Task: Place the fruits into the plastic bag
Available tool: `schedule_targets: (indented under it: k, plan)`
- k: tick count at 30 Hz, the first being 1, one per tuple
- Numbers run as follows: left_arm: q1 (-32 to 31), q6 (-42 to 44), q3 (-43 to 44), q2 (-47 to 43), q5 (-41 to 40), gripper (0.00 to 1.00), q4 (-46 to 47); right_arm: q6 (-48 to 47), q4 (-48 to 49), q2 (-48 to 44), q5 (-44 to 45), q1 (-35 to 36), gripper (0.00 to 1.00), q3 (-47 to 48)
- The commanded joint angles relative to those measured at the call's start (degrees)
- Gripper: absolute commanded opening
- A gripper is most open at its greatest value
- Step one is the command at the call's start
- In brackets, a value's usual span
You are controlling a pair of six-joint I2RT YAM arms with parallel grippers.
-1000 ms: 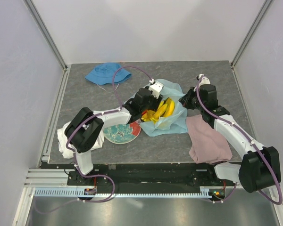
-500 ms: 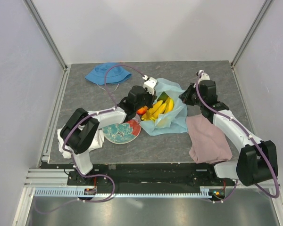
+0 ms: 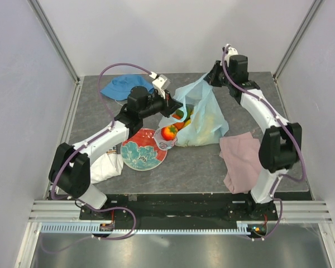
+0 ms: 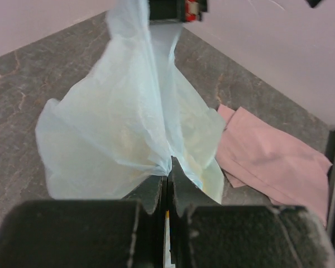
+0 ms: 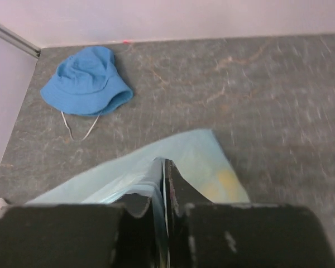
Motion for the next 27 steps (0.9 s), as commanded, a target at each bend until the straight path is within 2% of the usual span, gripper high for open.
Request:
schedule_targets:
  k: [1,3,4,7,8,10,13,19,23,27]
  plan:
    - [3.15,-9.29,2.74,0.00,7.48,0.02,-4.64,-1.02,-2.09,8.28,-4.03,-1.20,0.16,10.24]
    - [4.12,-13.68,2.92,0.35,8.27,0.01,-4.64,-0.41,-1.49,8.47,-7.71,-1.12,0.31,10.79]
    - [4.82,-14.84,2.75,0.44,8.36,0.02,-4.47,-0.31,-0.87,7.59,-8.17,-1.20,0.46,10.00]
    - [5.62,-17.92,2.74,0.96,8.71,0.01,-3.50,-0.31,1.33,0.66,-8.52,-1.20,0.64,4.47]
    - [5.71,-18.45,2.83,1.31,8.88,0.02,-3.41,-0.31,2.21,-4.41,-8.43,-1.29,0.68,0.45]
    - [5.97,-20.04,2.83,1.93,9.41,0.02,-2.88,-0.31,3.97,-10.05,-7.48,-1.12,0.83,-3.70]
    - [6.15,-21.71,2.66,2.54,10.03,0.02,-1.74,-0.31,4.24,-24.61,-2.49,-0.85,0.87,-13.52]
    - [6.41,-23.47,2.13,2.46,10.38,0.02,0.11,2.14,-0.59,-45.20,11.85,2.47,0.84,-29.00]
    - [6.59,-22.85,1.60,2.11,9.50,0.02,-0.42,5.91,-4.02,-49.37,15.47,7.39,0.81,-35.09]
    - [6.50,-22.50,0.90,1.58,8.89,0.02,-1.03,9.61,-2.01,-45.26,16.00,13.28,0.76,-38.69]
